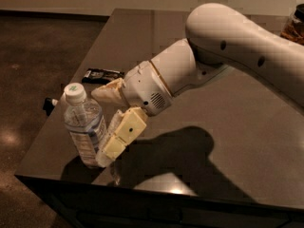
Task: Knock blue plastic bottle over
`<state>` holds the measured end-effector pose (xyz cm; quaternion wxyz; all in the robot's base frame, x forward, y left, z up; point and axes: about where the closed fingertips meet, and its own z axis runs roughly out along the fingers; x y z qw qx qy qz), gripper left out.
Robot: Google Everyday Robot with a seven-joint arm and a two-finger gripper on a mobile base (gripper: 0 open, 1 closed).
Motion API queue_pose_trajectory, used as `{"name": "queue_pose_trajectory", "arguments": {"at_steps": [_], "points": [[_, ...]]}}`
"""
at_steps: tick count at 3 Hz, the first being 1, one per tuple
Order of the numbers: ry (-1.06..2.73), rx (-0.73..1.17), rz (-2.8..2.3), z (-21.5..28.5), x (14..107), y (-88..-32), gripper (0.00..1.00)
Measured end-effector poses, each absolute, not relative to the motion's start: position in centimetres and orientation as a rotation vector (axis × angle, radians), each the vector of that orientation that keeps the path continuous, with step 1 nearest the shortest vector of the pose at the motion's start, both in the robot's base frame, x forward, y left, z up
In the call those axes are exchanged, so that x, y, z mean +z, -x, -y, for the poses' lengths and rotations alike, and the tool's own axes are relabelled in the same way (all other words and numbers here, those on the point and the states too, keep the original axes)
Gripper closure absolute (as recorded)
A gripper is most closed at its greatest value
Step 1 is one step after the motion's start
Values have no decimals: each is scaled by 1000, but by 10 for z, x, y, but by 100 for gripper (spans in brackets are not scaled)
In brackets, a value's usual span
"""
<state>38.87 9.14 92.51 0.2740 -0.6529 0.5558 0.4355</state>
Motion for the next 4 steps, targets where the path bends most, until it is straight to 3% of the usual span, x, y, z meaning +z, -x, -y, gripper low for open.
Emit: {"name": "queue_pose_trajectory", "arguments": {"at_steps": [1,2,3,4], "points": [[1750,1216,-1470,-105,928,-382,14],[1747,1254,-1459,-114,930,-378,38],[1754,1257,-1456,-116,939,-383,69],[1750,1205,-1463,-108,954,-400,91]]}}
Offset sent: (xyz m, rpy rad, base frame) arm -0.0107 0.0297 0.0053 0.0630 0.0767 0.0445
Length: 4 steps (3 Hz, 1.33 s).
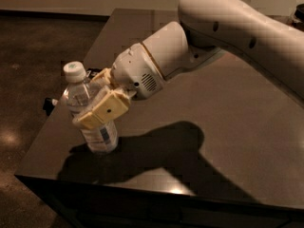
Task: Knock blue plastic bottle over
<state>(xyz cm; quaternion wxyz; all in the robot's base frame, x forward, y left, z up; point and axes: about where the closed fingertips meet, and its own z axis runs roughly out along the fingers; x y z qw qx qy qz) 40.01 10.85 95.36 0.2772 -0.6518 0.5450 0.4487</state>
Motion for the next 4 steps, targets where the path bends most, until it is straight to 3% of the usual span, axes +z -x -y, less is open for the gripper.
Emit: {"name": "queue_pose_trajectory", "arguments": {"at_steps": [1,4], "points": [[1764,1057,-1494,-87,969,-432,100],[1922,534,-1518,-5,985,-506,100]]}}
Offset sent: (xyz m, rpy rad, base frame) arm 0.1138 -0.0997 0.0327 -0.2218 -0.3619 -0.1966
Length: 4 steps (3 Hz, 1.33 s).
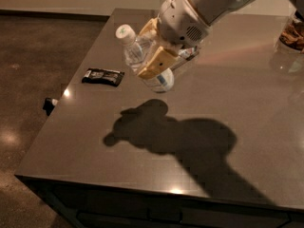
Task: Knock blue plastic bottle over
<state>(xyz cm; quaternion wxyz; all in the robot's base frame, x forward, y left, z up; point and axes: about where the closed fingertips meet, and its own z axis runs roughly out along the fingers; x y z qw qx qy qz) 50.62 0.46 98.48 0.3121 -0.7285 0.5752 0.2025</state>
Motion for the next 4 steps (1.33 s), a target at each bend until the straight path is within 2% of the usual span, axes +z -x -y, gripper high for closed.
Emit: {"name": "queue_pose_trajectory", "arguments": {"at_steps": [2,4], "points": [[2150,170,-1554,51,967,-525,100],[2276,-28,-1613,86,941,-530,100]]}}
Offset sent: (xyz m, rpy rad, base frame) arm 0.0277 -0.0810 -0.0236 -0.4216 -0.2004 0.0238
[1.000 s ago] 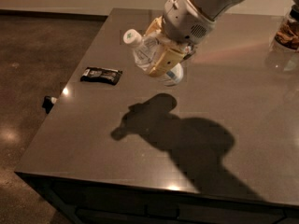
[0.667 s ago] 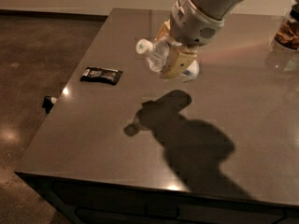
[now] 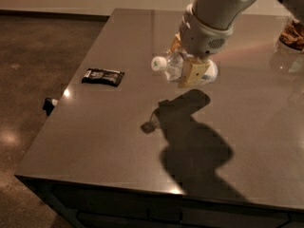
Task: Knock blue plastic bottle over
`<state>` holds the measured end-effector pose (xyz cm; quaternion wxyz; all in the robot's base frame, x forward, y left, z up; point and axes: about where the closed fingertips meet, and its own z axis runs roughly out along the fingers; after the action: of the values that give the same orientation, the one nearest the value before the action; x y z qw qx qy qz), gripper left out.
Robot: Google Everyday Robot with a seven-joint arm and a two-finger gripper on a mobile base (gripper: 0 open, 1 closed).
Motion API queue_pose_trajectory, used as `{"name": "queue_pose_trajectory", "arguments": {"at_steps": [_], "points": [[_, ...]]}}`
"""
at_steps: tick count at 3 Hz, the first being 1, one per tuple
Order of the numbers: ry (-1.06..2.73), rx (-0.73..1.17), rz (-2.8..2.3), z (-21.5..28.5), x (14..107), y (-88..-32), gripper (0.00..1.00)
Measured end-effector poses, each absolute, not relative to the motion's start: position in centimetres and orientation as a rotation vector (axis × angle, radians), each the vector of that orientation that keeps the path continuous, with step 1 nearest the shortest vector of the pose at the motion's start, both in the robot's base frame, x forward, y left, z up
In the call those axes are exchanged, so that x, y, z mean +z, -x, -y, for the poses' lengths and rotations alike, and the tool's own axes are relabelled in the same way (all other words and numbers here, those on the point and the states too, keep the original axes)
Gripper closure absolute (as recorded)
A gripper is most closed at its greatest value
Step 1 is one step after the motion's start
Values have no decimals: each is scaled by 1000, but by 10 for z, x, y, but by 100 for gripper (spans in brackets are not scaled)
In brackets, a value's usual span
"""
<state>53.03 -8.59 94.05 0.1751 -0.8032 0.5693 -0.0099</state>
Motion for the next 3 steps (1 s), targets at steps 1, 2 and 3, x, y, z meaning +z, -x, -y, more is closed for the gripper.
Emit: {"name": "queue_pose_trajectory", "arguments": {"at_steps": [1,2,3], "points": [[2317,-105,-1652,95,923,-533,100],[2362,-157,-1683,99,905,-535,100],[2407,-215,-1715,100,886,-535,82]]}}
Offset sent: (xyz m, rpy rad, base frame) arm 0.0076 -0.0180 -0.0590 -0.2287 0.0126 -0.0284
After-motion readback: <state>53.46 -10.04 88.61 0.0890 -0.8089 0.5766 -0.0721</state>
